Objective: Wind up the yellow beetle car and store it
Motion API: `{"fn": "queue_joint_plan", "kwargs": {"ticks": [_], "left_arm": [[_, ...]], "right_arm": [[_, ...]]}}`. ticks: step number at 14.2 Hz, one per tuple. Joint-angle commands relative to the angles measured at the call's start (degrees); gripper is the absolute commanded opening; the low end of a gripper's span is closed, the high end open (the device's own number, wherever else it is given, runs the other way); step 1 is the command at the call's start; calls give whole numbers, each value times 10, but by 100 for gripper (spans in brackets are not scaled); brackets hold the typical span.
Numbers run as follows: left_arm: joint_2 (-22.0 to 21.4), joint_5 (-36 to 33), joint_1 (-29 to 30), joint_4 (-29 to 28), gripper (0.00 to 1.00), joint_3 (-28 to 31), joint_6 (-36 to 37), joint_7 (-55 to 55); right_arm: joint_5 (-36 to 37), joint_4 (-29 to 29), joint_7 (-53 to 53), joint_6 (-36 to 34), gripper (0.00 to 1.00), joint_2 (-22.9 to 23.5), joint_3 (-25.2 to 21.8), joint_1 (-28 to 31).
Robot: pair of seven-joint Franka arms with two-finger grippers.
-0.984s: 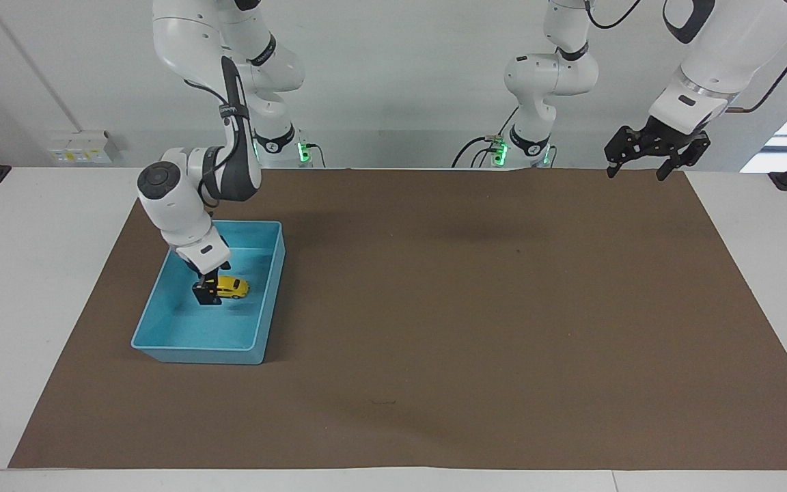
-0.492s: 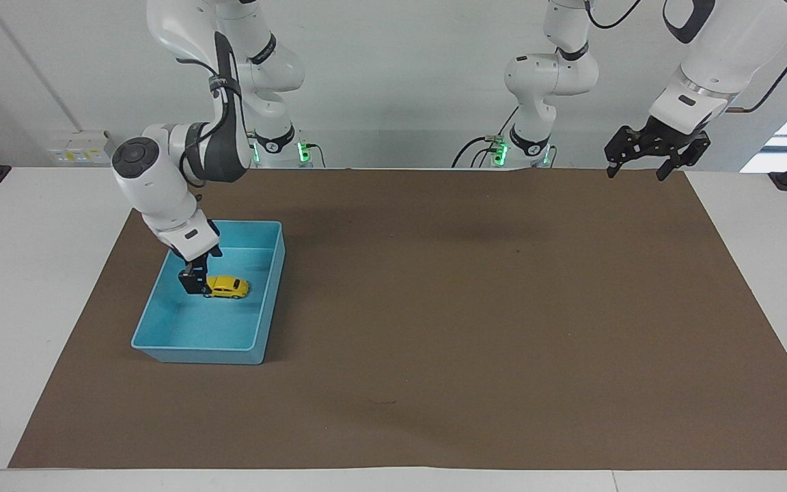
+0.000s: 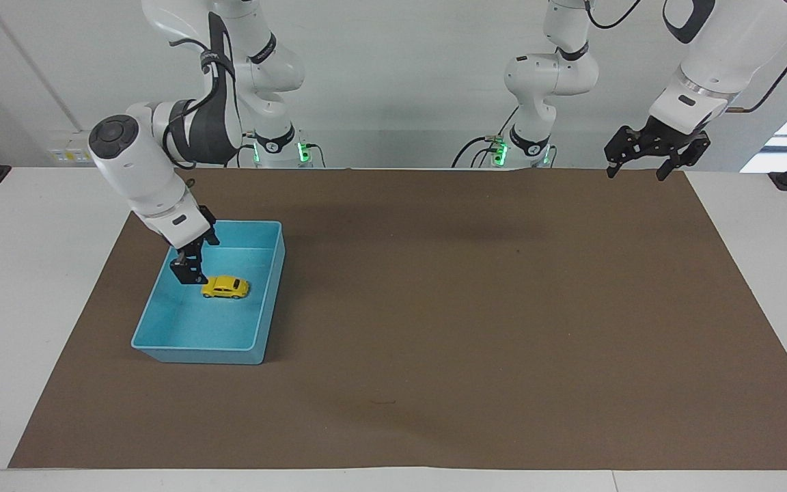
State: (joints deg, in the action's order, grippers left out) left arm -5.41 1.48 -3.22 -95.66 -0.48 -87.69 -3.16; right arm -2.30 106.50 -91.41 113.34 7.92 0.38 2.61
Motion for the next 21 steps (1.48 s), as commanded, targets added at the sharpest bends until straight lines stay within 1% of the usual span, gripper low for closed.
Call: {"fn": "queue_joint_plan", "kwargs": {"ticks": [1,3,4,7,8,9,10,11,13,16,21], "left_arm": [[-3,-3,9,3,100,-6,3,-4],[-3,-3,9,3,100,-6,3,-3],[-3,-3,9,3,100,-6,3,-3],[-3,-3,9,3,100,-6,3,-3],[-3,-3,9,3,100,-6,3,-3],[-3,-3,9,3,100,-6,3,-3],[-3,-3,9,3,100,-6,3,-3],[-3,-3,9,3,100,-6,3,-3],[-3,-3,9,3,100,-6,3,-3],[-3,-3,9,3,100,-6,3,-3],[-3,-3,9,3,100,-5,3,-3]], "right_arm": [[-10,-11,6,-14,100,-3,9,2],[-10,-19,22,-20,100,-16,11,2],[-10,-28,45,-35,100,-21,13,1],[2,-35,97,-64,100,-56,7,-24],[1,-37,111,-75,100,-61,3,-29],[-2,-37,122,-80,100,-63,-4,-37],[-9,-38,131,-80,100,-64,-27,-56],[-11,-38,146,-80,100,-69,-39,-71],[-11,-38,198,-80,100,-79,-41,-73],[-12,-53,277,-88,100,-88,-40,-74],[-13,-67,476,-128,100,-106,-34,-74]]}}
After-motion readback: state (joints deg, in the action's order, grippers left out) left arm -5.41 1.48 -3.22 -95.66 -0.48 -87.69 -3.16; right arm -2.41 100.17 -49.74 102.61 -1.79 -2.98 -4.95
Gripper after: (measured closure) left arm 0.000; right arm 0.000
